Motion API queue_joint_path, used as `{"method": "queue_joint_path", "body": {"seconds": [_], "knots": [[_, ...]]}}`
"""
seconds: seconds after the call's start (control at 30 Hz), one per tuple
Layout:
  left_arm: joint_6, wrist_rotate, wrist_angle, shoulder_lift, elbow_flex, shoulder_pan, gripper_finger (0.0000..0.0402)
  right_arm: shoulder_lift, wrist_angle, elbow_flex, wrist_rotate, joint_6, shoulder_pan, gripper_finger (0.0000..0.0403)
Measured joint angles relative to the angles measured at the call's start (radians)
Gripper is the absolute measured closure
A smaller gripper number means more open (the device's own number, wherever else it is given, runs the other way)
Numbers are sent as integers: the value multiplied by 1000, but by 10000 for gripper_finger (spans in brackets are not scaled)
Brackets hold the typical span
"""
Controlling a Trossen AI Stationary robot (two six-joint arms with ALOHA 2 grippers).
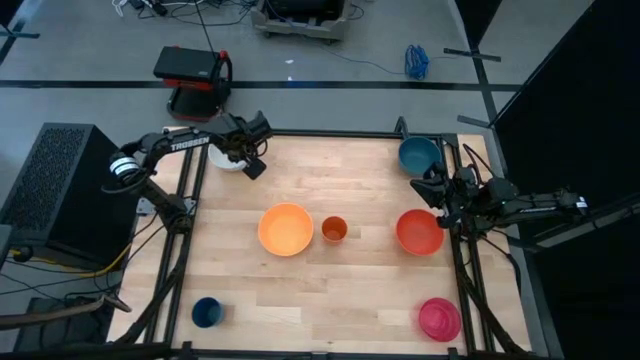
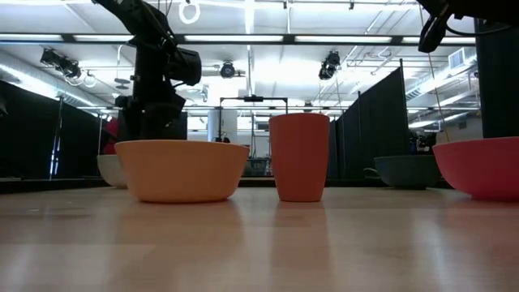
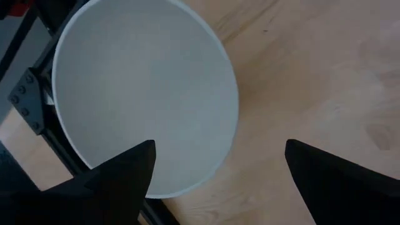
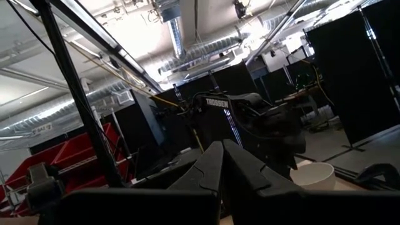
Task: Nest bowls inside each other
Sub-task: Stack the white bowl on top of the yellow bowl
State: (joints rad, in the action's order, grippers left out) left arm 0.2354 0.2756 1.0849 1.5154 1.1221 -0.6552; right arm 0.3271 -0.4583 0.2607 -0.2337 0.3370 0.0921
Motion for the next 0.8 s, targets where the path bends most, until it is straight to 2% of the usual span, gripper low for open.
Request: {"method": "queue_joint_path", "body": {"seconds": [0.6, 0.63, 0.8], "knots": [[-14, -46, 7, 111, 0, -6, 154, 0, -8, 0, 0, 2, 0, 403], [-15, -46, 8, 115, 0, -7, 163, 0, -8, 0, 0, 2, 0, 403], [-6, -41, 6, 115, 0, -29, 257, 0, -8, 0, 0, 2, 0, 403]]}}
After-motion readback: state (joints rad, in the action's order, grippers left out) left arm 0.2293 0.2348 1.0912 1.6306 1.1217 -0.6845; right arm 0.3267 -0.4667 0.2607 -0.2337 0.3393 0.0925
